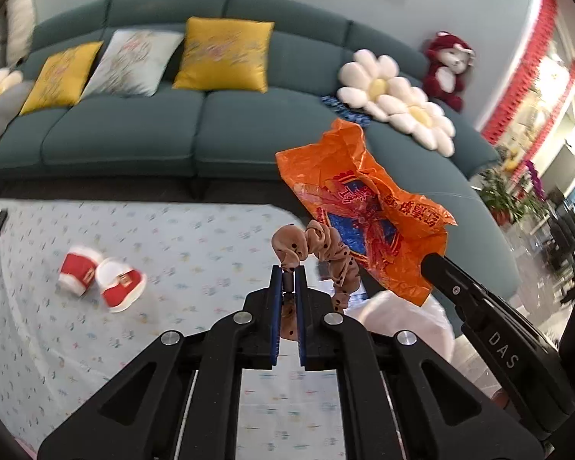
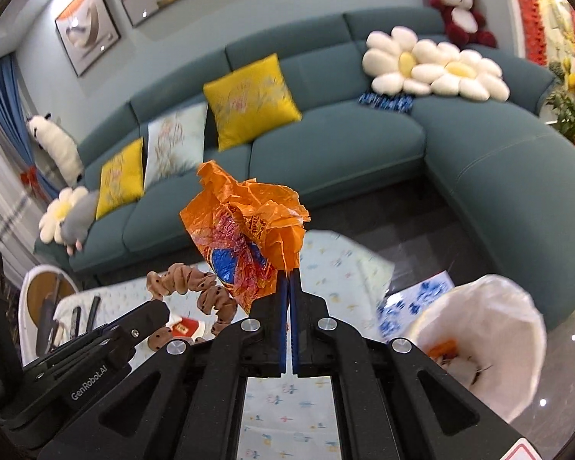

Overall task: Collect trash
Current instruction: 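Lift the pink scrunchie and orange bag and carry both to the bin, then open both tools over the bin to drop the scrunchie and bag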

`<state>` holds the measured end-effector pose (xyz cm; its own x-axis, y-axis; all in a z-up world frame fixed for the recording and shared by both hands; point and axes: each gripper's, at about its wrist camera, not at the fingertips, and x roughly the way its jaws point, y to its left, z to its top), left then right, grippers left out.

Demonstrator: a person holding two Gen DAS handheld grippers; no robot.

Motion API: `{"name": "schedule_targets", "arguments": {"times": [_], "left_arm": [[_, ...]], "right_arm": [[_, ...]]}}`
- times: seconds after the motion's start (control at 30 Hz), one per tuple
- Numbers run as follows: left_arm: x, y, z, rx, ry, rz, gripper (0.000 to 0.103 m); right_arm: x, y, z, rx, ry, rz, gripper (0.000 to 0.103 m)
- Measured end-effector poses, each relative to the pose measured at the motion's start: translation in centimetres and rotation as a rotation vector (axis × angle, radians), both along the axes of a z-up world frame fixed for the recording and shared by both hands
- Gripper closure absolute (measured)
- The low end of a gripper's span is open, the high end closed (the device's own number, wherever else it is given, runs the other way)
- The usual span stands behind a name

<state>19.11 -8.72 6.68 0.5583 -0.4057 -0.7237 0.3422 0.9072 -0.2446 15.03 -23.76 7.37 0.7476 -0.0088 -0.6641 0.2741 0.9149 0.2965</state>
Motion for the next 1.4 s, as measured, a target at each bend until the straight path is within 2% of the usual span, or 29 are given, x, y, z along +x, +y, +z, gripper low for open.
{"name": "schedule_targets", "arguments": {"times": [0.17,0.4,0.73,1.13,1.17,1.23,1.3,1.4], "left_arm": [[-2.5,-3.9,1.2,0.008,-0.032,-0.067,0.097],[-5.5,-8.9,1.2,0.033,-0.055,-0.156,0.097],[-8.0,-13.9,-0.8,0.051,-0.026,-0.248,0.096],[-8.6,-17.2,-3.6,0.053,0.026,-0.298,0.093],[-8.7,-17.4,-3.7,0.055,0.027,-0.294,0.089],[-8.8,-17.4,-3.9,0.062,0.03,-0.269,0.069],[-8.7,-17.3,-4.1,0.062,0.036,-0.256,0.065],[-8.6,-17.0,-4.5,0.069,0.043,-0.25,0.065]], "right_arm": [[-3.9,-3.4,1.6,-0.013,-0.039,-0.054,0.101],[-8.1,-7.8,1.5,-0.003,-0.048,-0.132,0.101],[-12.5,-12.6,-1.8,0.022,-0.006,-0.224,0.101],[-13.8,-15.2,-5.9,0.058,0.056,-0.274,0.101],[-13.7,-15.3,-6.3,0.064,0.062,-0.27,0.101],[-13.6,-15.4,-6.7,0.063,0.08,-0.269,0.095],[-13.6,-15.6,-7.1,0.068,0.096,-0.28,0.087],[-13.8,-15.7,-7.5,0.073,0.097,-0.295,0.078]]}}
